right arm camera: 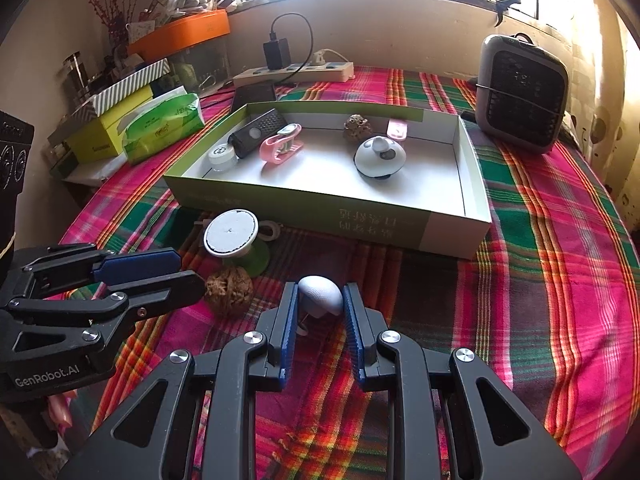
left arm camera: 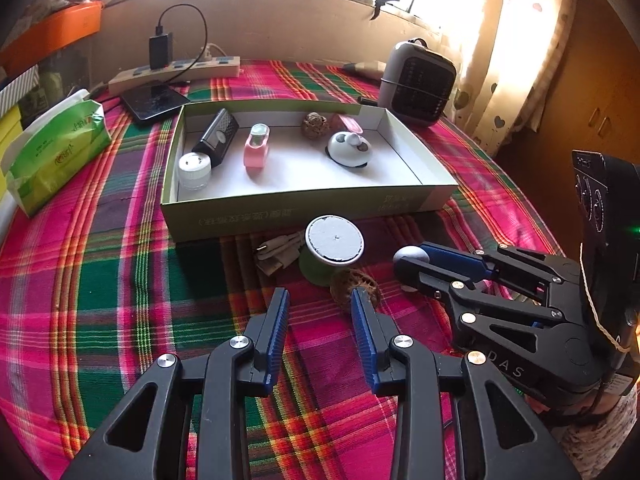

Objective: Organize objects
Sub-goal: 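Close the right gripper on the mushroom piece while the left gripper moves to the walnut, then close the left gripper on the walnut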

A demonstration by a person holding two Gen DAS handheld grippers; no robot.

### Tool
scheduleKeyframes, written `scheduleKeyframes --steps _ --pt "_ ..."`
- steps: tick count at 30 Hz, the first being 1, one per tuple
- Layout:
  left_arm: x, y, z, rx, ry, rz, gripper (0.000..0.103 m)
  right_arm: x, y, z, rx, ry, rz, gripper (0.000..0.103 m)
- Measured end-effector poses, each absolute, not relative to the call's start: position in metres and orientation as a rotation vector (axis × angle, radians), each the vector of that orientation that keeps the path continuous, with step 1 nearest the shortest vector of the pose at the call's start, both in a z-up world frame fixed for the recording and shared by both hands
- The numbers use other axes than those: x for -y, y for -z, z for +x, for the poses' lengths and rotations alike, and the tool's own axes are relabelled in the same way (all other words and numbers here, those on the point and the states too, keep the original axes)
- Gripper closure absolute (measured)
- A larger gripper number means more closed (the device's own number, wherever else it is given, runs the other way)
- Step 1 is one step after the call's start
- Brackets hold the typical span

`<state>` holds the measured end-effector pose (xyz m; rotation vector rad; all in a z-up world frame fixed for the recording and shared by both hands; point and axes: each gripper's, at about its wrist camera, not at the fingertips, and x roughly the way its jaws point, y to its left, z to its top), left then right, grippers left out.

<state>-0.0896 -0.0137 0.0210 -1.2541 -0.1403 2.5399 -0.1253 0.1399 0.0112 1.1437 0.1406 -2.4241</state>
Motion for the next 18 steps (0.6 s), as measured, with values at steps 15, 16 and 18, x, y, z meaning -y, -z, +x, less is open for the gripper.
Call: scheduleKeyframes --steps 15,16,18 --pt "-0.008 -0.015 -0.094 0.105 -2.509 -1.292 0.066 -0.151 -0.012 -0.123 -0.139 2.421 1.134 0.079" --pt "-0.009 -0.014 -0.095 0.103 -2.512 -1.296 0.066 -0.151 -0.012 -0.123 -0.139 2.421 1.134 0.079" --pt "-0.009 -0.013 -0.096 0.105 -2.515 -1.306 0.066 -0.152 -0.011 -0.123 -0.133 2.421 1.135 0.079"
